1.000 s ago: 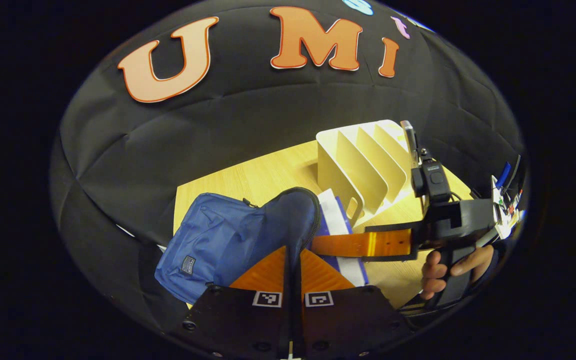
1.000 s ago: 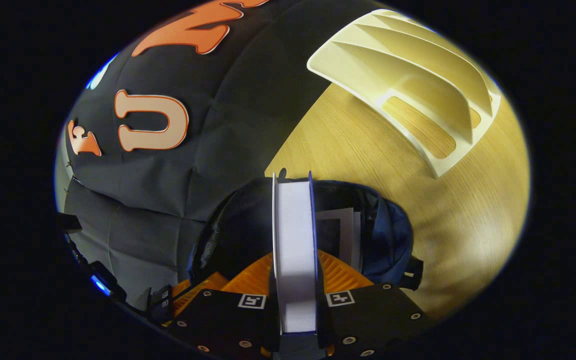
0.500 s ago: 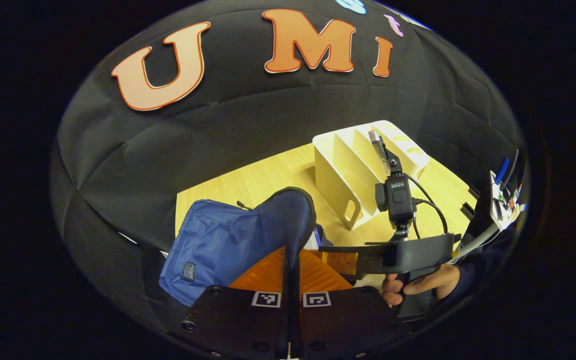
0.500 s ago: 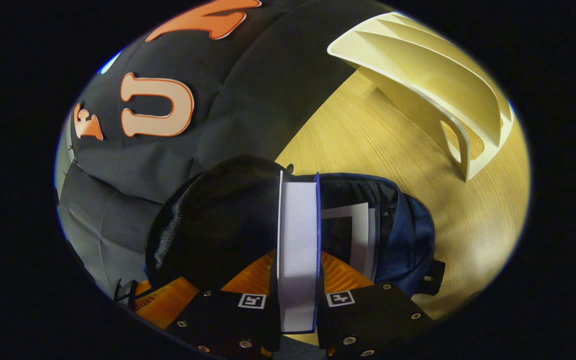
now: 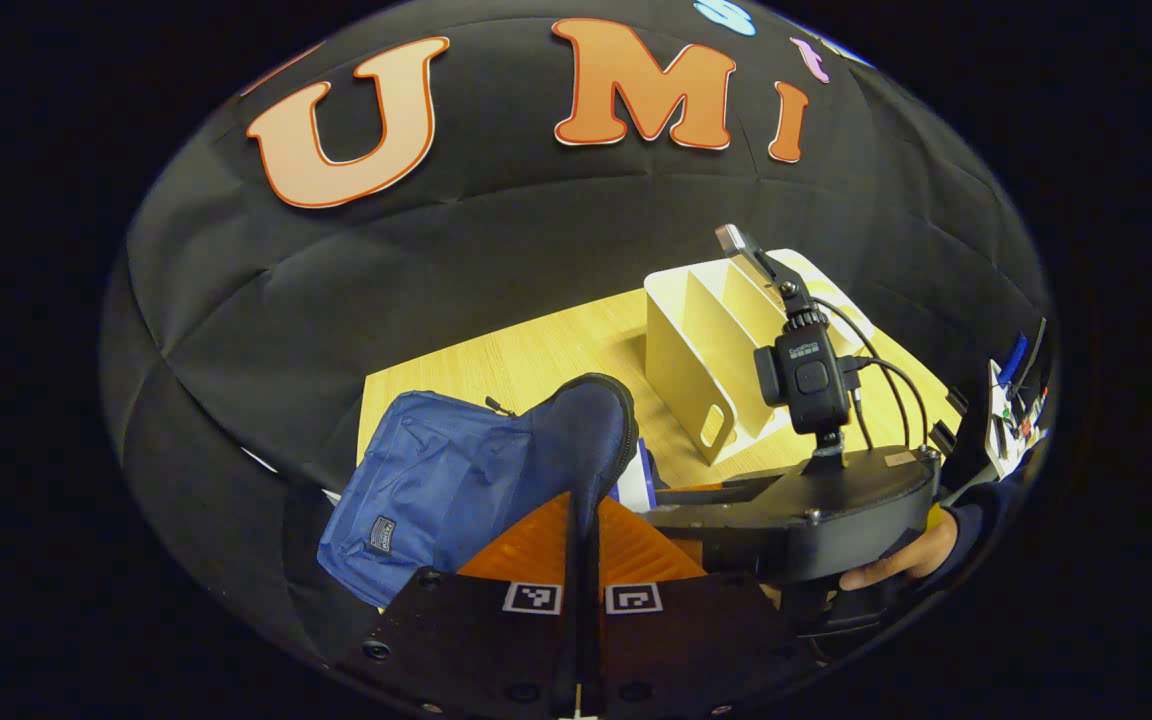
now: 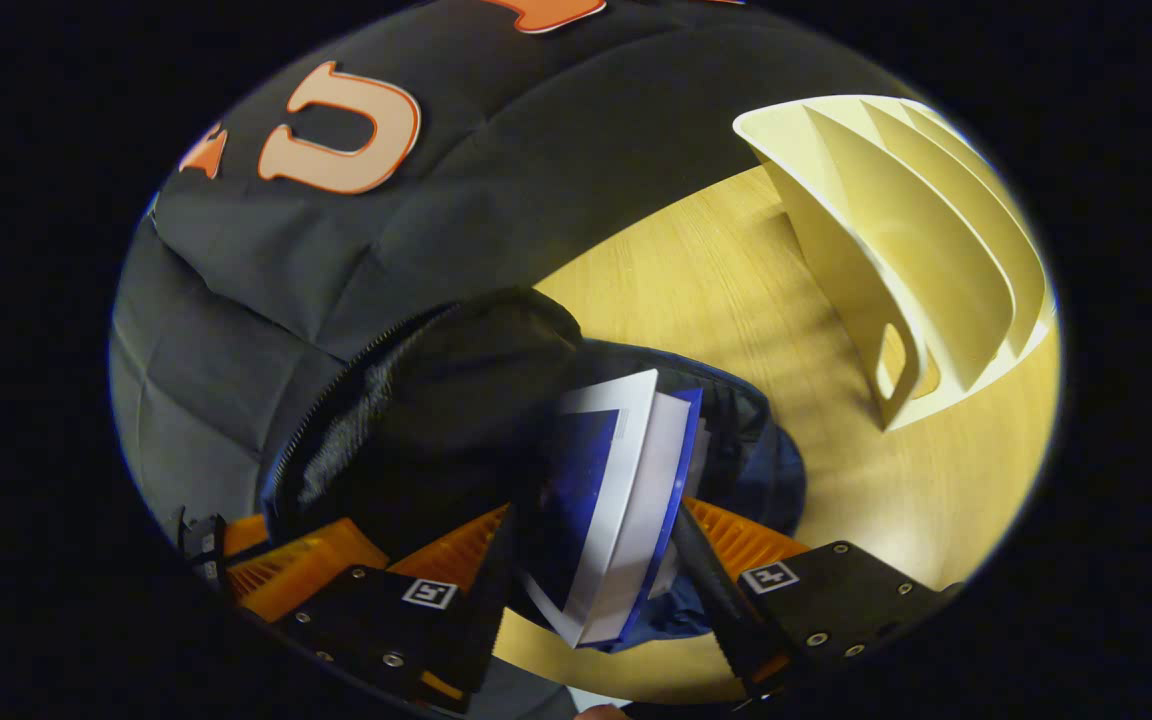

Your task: Open the schoolbag, grab two books from the bookshelf and put them into the schoolbag.

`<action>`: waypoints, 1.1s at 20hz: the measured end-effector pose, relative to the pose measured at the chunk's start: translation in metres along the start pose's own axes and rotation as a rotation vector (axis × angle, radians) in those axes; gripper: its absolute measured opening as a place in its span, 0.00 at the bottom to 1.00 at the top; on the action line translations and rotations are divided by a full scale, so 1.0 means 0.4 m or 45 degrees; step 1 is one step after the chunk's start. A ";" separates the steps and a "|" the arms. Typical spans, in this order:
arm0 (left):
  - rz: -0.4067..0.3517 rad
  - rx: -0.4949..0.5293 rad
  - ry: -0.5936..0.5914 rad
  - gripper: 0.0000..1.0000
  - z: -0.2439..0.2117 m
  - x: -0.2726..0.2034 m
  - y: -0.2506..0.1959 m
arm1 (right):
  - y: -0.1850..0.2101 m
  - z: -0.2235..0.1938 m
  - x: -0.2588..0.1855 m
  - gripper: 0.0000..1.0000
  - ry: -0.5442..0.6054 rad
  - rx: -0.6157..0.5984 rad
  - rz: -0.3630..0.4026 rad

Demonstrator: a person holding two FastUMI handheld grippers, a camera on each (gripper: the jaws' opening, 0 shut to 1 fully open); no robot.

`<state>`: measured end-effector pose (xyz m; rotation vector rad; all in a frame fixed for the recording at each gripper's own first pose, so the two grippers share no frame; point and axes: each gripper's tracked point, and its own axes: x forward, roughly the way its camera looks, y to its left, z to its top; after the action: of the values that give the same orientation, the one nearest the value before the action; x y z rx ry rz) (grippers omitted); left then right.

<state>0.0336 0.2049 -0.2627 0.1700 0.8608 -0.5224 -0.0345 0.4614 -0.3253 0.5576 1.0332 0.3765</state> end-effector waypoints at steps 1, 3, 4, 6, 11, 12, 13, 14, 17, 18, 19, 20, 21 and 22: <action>0.001 -0.009 -0.001 0.02 -0.001 0.002 -0.003 | -0.018 -0.021 0.010 0.91 0.034 -0.013 -0.036; 0.001 -0.018 0.003 0.02 -0.004 0.003 -0.006 | -0.009 -0.050 0.024 0.94 0.103 -0.006 -0.055; 0.014 -0.017 0.000 0.02 -0.004 -0.002 -0.001 | 0.002 -0.058 0.035 0.94 0.111 -0.004 -0.042; 0.039 -0.014 -0.012 0.07 0.000 -0.006 0.020 | 0.019 -0.052 0.049 0.93 0.090 -0.033 -0.036; 0.024 -0.048 -0.026 0.01 -0.002 -0.016 0.024 | 0.015 -0.018 0.049 0.94 0.064 -0.041 -0.034; 0.018 -0.052 -0.026 0.02 -0.005 -0.007 0.023 | 0.010 -0.010 0.042 0.95 0.056 -0.039 -0.033; 0.017 -0.056 -0.023 0.02 -0.004 -0.005 0.022 | -0.004 0.003 0.028 0.95 0.041 -0.045 -0.043; 0.011 -0.062 -0.023 0.02 -0.007 -0.001 0.017 | -0.020 0.019 0.010 0.94 0.021 -0.057 -0.052; 0.000 -0.046 -0.026 0.03 -0.007 0.013 0.005 | -0.077 0.080 -0.069 0.94 -0.057 -0.075 -0.103; -0.011 -0.048 -0.026 0.07 -0.005 0.017 -0.008 | -0.097 0.107 -0.095 0.94 -0.092 -0.085 -0.124; -0.025 -0.048 -0.031 0.11 -0.002 0.020 -0.022 | -0.121 0.132 -0.128 0.94 -0.128 -0.094 -0.156; -0.036 -0.042 -0.036 0.16 0.003 0.028 -0.038 | -0.138 0.160 -0.155 0.94 -0.164 -0.105 -0.177; -0.041 -0.032 -0.040 0.16 0.006 0.032 -0.051 | -0.159 0.188 -0.186 0.95 -0.204 -0.113 -0.203; -0.036 -0.025 -0.037 0.19 0.009 0.037 -0.060 | -0.177 0.216 -0.220 0.94 -0.243 -0.119 -0.215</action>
<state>0.0321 0.1775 -0.2699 0.1322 0.8405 -0.5413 0.0029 0.3347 -0.2721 0.4107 0.8674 0.2164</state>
